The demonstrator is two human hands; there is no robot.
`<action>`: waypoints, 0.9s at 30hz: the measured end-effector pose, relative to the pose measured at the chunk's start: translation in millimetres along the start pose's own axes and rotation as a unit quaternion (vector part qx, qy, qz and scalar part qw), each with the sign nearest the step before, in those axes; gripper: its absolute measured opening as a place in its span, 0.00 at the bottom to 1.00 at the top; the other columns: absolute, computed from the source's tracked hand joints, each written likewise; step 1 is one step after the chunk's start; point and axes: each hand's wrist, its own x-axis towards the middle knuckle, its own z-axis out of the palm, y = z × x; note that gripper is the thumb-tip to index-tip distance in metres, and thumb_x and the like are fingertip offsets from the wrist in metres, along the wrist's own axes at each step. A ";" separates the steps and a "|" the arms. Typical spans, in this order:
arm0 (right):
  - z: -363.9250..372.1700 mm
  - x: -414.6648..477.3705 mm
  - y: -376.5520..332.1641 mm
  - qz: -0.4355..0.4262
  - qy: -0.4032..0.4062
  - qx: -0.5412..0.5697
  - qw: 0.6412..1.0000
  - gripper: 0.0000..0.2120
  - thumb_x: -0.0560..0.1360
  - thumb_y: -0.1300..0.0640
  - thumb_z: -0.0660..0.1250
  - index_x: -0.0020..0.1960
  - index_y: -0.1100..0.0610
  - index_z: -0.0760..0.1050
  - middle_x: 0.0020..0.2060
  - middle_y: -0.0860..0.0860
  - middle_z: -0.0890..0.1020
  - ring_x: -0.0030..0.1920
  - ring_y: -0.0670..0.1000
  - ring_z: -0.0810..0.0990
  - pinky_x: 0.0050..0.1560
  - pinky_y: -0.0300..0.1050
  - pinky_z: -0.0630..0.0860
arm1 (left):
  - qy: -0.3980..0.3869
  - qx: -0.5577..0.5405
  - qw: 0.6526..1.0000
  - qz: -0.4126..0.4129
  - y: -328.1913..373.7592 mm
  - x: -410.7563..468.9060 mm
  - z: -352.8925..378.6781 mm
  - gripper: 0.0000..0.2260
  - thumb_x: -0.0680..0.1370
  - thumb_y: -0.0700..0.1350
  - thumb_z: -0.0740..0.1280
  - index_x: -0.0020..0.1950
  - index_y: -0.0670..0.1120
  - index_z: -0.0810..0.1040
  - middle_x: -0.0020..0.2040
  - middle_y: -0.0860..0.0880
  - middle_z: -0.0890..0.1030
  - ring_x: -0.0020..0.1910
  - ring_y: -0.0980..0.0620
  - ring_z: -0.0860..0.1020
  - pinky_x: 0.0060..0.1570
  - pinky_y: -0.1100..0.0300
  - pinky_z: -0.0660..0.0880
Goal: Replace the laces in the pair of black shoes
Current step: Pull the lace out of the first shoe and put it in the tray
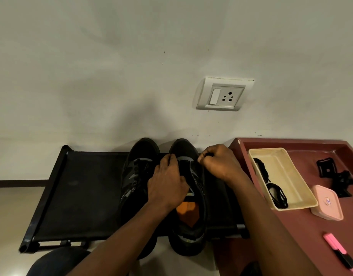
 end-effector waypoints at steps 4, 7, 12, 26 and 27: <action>-9.4 5.3 -1.5 0.060 0.040 0.132 0.989 0.10 0.78 0.59 0.64 0.45 0.60 0.82 0.40 0.55 0.82 0.41 0.55 0.80 0.44 0.53 0.78 | 0.000 -0.001 1.000 -0.002 0.4 -0.2 -0.5 0.32 0.82 0.46 0.64 0.84 0.46 0.54 0.83 0.46 0.56 0.79 0.43 0.62 0.70 0.45 0.70; -13.4 4.7 -2.0 0.102 0.085 0.280 0.951 0.09 0.77 0.57 0.62 0.39 0.58 0.75 0.29 0.50 0.72 0.32 0.51 0.70 0.37 0.48 0.67 | 0.001 -0.001 1.000 -0.005 0.6 -0.1 -0.8 0.32 0.82 0.46 0.63 0.84 0.46 0.54 0.83 0.46 0.56 0.79 0.44 0.62 0.70 0.45 0.71; -19.3 3.6 -3.6 0.110 0.136 0.536 0.826 0.14 0.75 0.56 0.58 0.31 0.53 0.65 0.24 0.49 0.66 0.26 0.51 0.66 0.33 0.45 0.64 | 0.001 -0.003 1.000 -0.002 2.0 0.1 -0.6 0.32 0.82 0.45 0.63 0.84 0.46 0.55 0.83 0.46 0.56 0.79 0.43 0.62 0.69 0.45 0.71; 3.6 0.0 3.9 -0.005 -0.045 -0.042 0.998 0.05 0.76 0.50 0.76 0.48 0.48 0.80 0.44 0.46 0.83 0.46 0.45 0.83 0.46 0.44 0.79 | -0.005 -0.004 1.000 -0.005 2.0 0.6 -1.4 0.32 0.81 0.46 0.64 0.83 0.46 0.55 0.83 0.47 0.56 0.79 0.43 0.62 0.68 0.45 0.72; 6.6 -0.2 3.6 -0.004 -0.057 -0.063 0.996 0.04 0.77 0.50 0.75 0.47 0.48 0.81 0.44 0.46 0.84 0.46 0.45 0.83 0.50 0.45 0.80 | -0.007 -0.003 1.000 -0.005 1.9 0.6 -1.0 0.32 0.81 0.46 0.64 0.83 0.46 0.55 0.83 0.47 0.55 0.79 0.43 0.62 0.68 0.45 0.71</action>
